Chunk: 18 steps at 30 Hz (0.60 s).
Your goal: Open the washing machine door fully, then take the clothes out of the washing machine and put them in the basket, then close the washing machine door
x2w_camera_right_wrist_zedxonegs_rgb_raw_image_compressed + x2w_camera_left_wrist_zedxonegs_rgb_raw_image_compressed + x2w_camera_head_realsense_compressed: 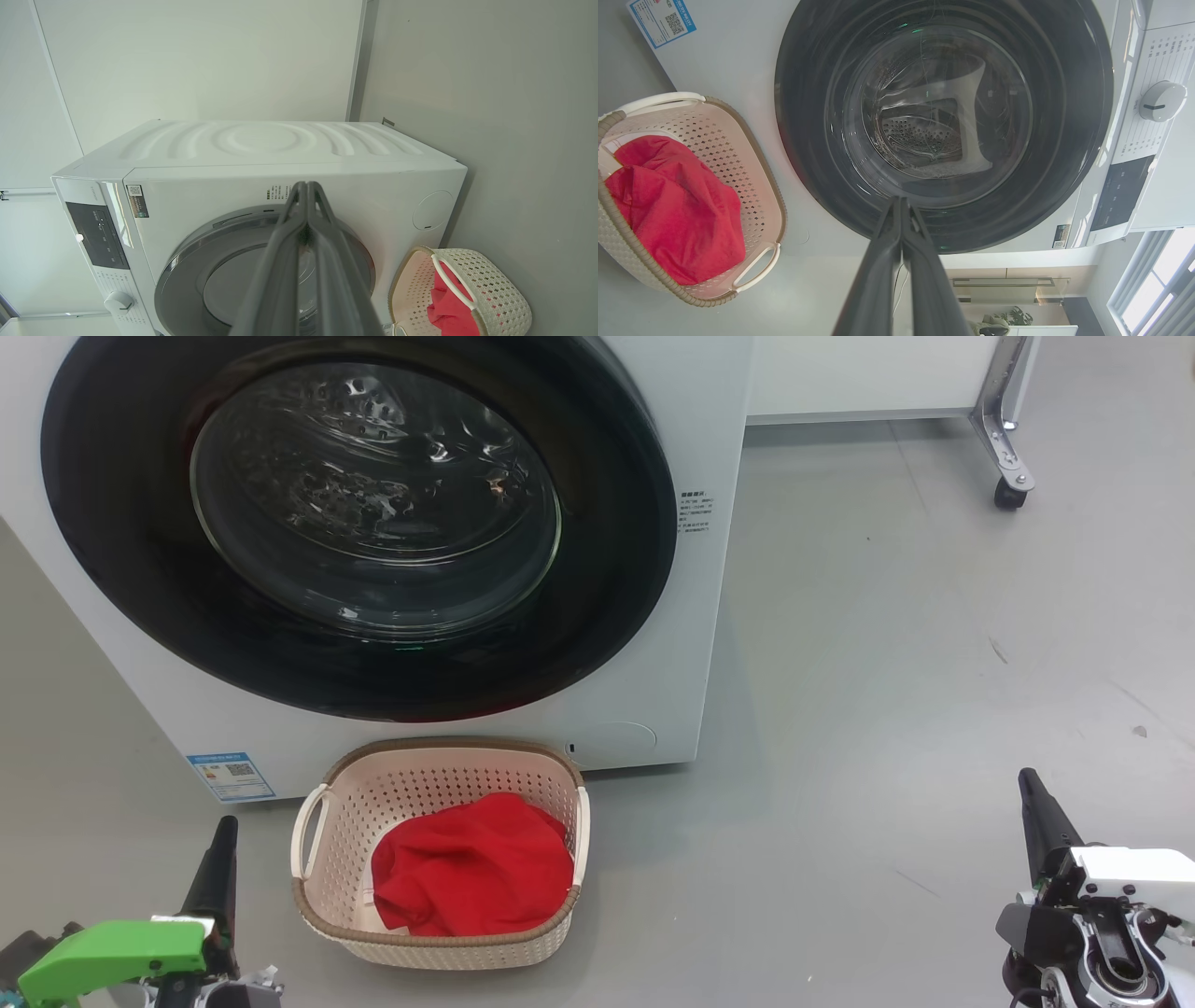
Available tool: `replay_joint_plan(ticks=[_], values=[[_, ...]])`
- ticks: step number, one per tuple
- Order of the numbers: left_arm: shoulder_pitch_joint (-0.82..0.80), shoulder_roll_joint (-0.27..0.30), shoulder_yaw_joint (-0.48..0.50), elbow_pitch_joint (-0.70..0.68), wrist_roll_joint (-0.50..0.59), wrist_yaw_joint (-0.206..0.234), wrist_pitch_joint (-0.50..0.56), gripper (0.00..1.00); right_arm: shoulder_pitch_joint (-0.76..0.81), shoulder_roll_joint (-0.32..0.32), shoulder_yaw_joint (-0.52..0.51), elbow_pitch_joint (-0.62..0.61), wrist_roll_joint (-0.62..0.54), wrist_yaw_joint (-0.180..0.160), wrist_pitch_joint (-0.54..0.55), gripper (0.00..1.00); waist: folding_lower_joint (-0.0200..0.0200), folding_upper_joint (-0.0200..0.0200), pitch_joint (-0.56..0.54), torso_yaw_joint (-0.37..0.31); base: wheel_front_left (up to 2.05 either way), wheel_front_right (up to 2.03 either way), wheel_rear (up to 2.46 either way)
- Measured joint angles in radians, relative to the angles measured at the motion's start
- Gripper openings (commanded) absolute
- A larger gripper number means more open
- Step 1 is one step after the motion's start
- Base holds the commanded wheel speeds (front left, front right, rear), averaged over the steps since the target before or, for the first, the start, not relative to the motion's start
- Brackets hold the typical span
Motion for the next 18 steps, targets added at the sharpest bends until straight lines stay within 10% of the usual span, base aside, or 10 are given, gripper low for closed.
replay_joint_plan(ticks=[18], values=[[0.000, -0.001, 0.002, 0.000, 0.001, 0.000, 0.000, 0.00, 0.000, 0.001, -0.001, 0.000, 0.000, 0.000, 0.000, 0.00, 0.0000, 0.0000, 0.000, 0.000, 0.00, 0.00, 0.00]])
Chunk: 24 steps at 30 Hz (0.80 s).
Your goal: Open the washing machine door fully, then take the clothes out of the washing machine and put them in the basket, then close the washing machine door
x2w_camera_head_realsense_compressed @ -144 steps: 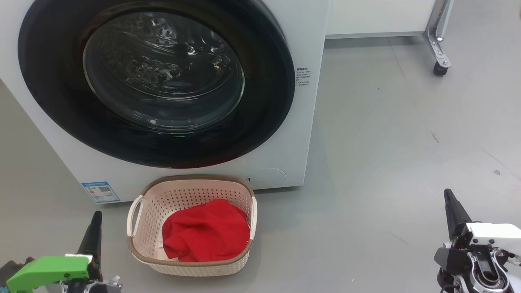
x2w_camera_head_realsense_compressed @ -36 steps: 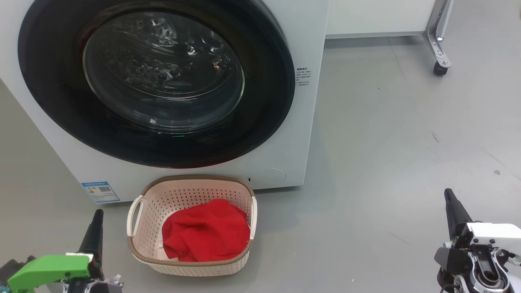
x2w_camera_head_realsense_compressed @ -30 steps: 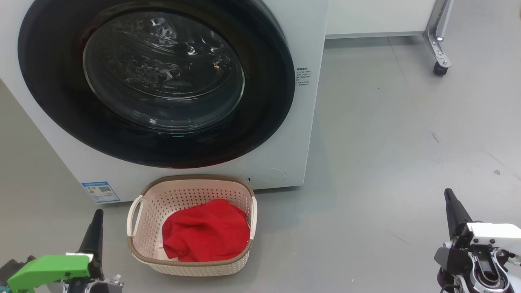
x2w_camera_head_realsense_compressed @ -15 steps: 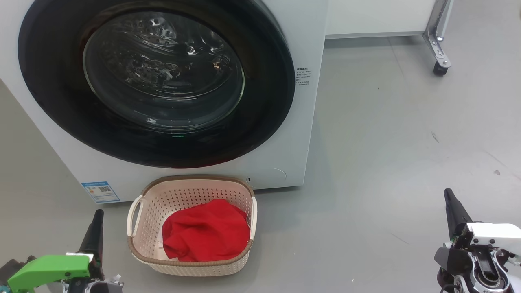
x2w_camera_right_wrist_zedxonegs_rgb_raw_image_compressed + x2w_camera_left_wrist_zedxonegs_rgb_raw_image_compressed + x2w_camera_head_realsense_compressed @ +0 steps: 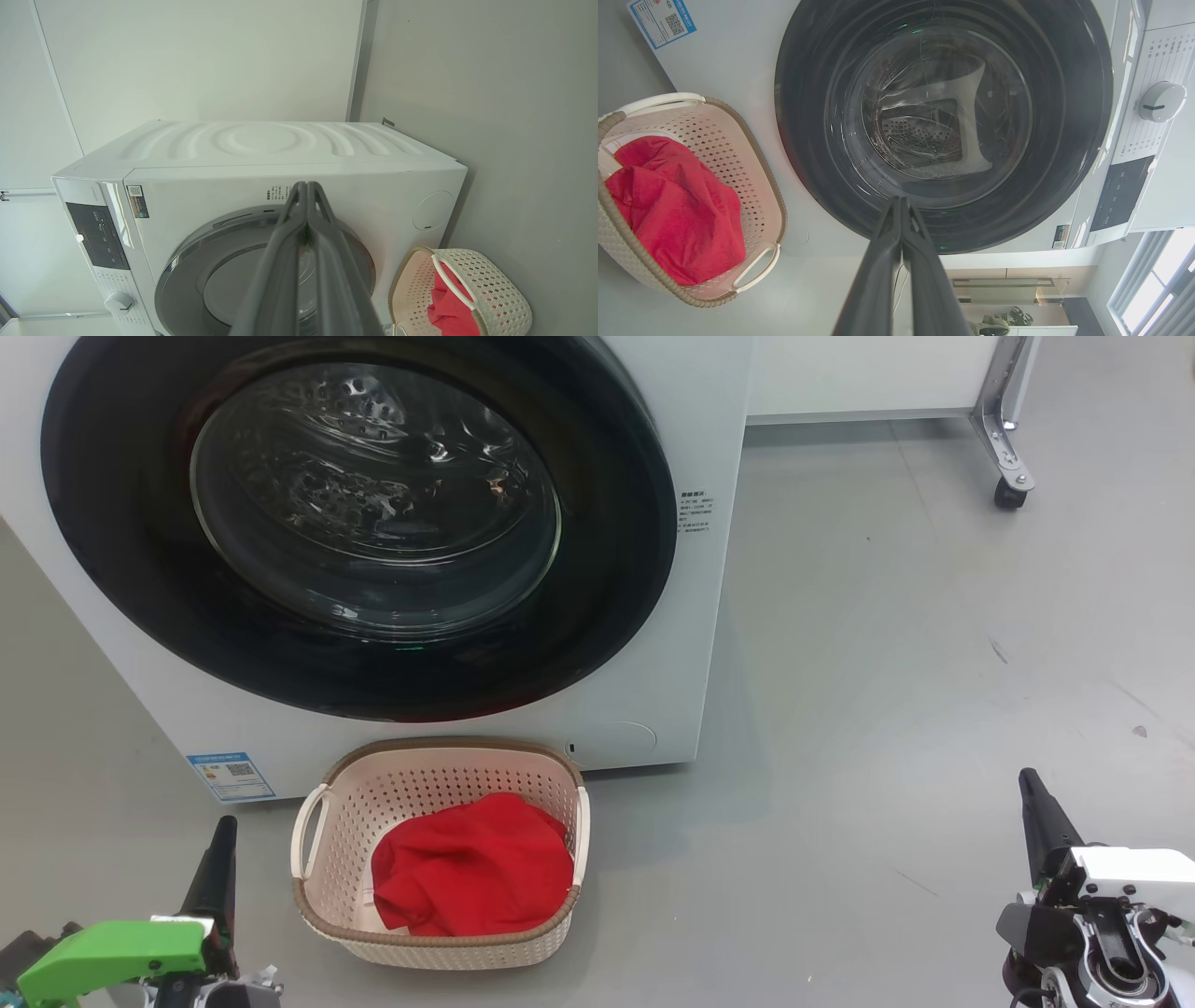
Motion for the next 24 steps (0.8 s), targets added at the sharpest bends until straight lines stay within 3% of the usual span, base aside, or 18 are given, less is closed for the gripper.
replay_joint_plan(ticks=[24], values=[[0.000, -0.001, 0.003, 0.000, 0.000, 0.000, 0.000, 0.00, 0.000, 0.003, -0.002, 0.000, -0.001, 0.000, 0.004, 0.00, 0.0000, 0.0000, 0.000, 0.000, 0.00, 0.00, 0.00]])
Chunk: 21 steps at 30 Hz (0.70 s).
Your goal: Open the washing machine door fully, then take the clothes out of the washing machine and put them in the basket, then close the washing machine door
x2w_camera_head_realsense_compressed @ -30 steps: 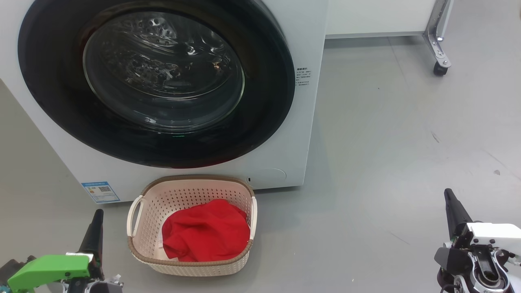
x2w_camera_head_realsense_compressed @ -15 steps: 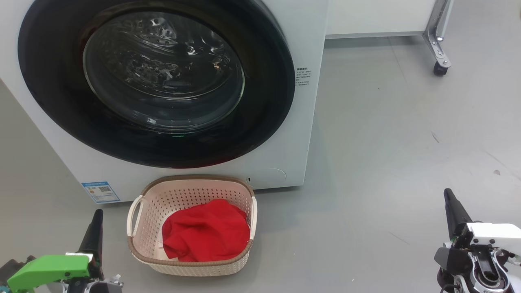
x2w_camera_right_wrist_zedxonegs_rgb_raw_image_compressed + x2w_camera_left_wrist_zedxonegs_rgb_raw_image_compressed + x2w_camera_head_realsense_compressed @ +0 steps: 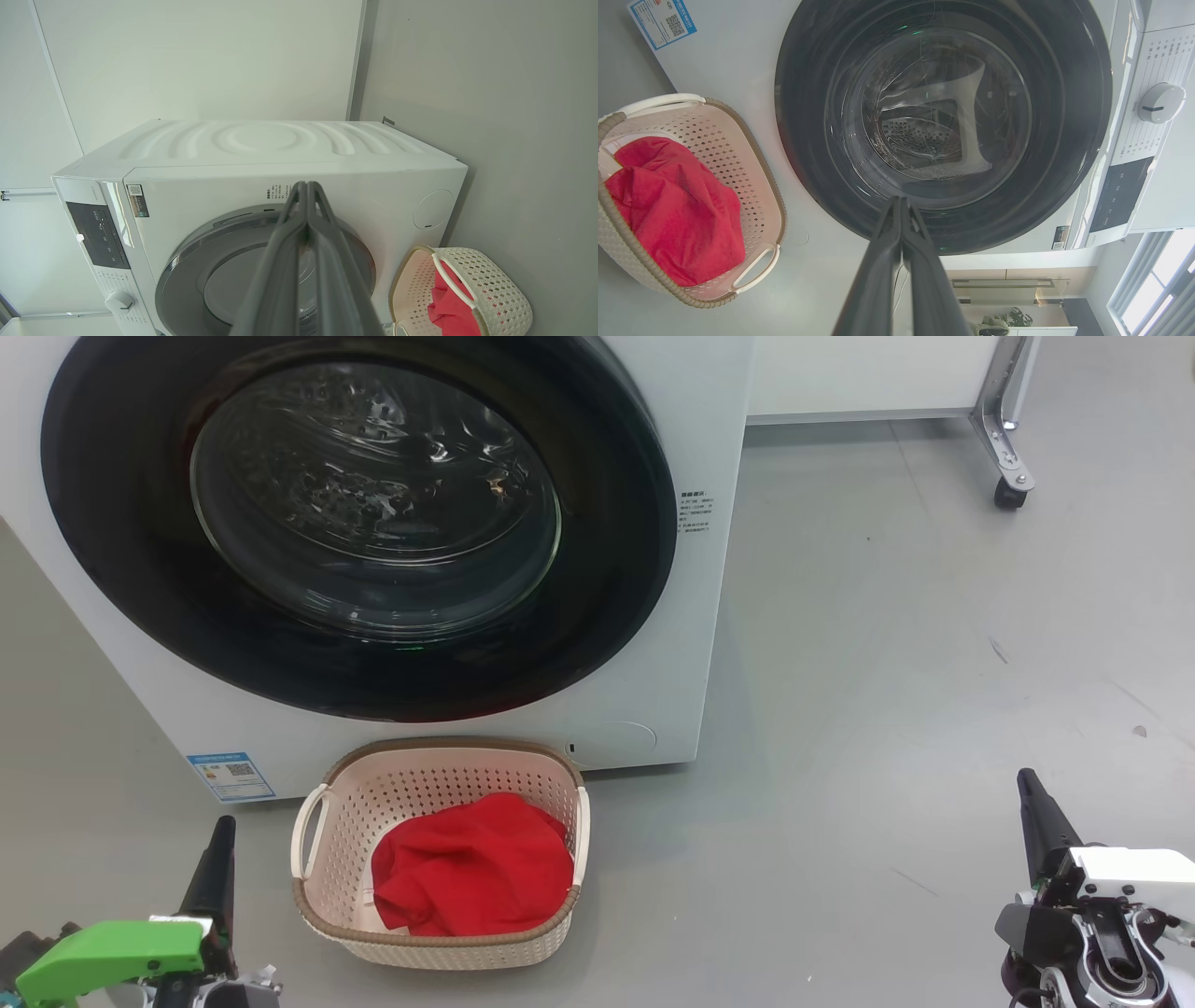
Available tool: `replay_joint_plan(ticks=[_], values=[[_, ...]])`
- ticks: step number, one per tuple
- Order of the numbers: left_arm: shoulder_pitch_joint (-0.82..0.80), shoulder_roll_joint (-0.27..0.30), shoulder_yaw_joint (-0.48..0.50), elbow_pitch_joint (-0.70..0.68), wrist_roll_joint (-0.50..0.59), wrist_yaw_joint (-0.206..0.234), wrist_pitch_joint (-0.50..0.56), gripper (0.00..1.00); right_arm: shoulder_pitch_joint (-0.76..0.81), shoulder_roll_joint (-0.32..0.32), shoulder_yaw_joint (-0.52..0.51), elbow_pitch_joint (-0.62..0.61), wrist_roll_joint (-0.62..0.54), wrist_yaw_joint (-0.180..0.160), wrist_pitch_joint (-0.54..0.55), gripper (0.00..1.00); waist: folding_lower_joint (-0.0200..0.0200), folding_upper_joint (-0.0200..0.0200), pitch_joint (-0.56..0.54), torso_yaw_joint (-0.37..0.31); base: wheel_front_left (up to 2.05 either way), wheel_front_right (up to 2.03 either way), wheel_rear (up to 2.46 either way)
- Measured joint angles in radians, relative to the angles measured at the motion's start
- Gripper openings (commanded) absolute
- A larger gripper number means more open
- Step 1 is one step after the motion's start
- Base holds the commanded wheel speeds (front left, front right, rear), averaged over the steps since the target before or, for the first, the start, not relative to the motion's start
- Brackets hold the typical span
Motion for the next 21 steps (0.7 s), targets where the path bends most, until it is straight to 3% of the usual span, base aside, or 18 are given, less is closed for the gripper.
replay_joint_plan(ticks=[21], values=[[0.000, -0.003, 0.003, 0.000, 0.005, 0.000, 0.000, 0.00, 0.000, 0.001, -0.001, 0.000, 0.000, 0.000, 0.000, 0.00, 0.0000, 0.0000, 0.000, 0.000, 0.00, 0.00, 0.00]])
